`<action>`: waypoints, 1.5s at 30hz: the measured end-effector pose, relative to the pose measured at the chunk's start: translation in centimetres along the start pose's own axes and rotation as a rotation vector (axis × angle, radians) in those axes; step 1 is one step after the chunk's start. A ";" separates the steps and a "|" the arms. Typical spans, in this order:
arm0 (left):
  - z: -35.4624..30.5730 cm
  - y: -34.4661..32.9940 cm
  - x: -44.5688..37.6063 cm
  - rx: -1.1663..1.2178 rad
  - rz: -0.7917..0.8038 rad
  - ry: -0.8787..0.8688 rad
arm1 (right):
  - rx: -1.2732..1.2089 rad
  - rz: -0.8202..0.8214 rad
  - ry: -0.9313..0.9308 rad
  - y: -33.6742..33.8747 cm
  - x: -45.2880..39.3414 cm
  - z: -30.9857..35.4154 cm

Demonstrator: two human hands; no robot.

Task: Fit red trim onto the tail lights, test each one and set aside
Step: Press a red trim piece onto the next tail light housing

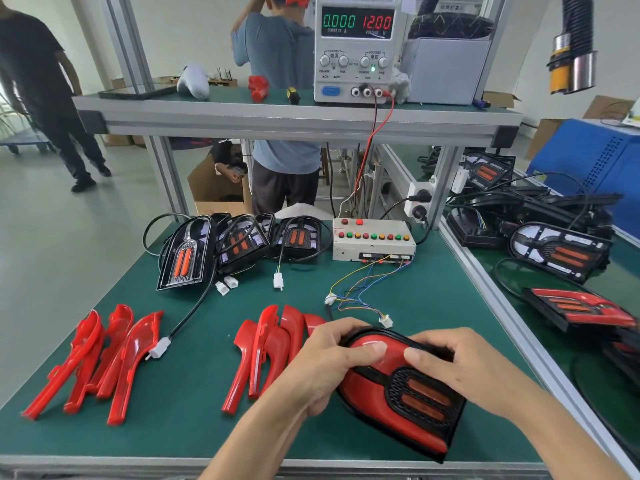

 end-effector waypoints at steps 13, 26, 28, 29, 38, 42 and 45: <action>0.1 0.5 -0.1 -0.006 0.011 -0.038 | 0.099 -0.004 0.019 -0.1 -1.6 0.5; -0.4 0.6 0.4 0.017 0.150 0.061 | -0.012 0.012 -0.038 0.5 -1.2 0.5; -0.6 0.5 0.5 0.031 0.140 0.075 | -0.048 -0.001 -0.049 0.9 -1.3 0.6; -0.6 0.5 0.5 0.029 0.101 0.064 | -0.055 -0.007 -0.051 0.9 -1.4 0.7; -0.4 -0.4 0.5 0.026 0.061 0.070 | 0.112 0.035 -0.007 0.0 -2.0 1.4; -0.3 -0.5 0.3 0.086 0.031 0.071 | 0.133 0.012 0.013 0.1 -2.3 1.2; -0.4 -0.6 0.2 0.114 0.007 0.061 | 0.156 0.009 0.018 0.3 -2.4 1.2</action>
Point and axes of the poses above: each hand's wrist, its own x-axis away from the middle knuckle, its own y-axis out of the back of the hand, z = x × y, the point moved 2 cm from there along -x, towards the middle knuckle, and after that the axes turned 4 degrees about y, right-handed, at the moved point
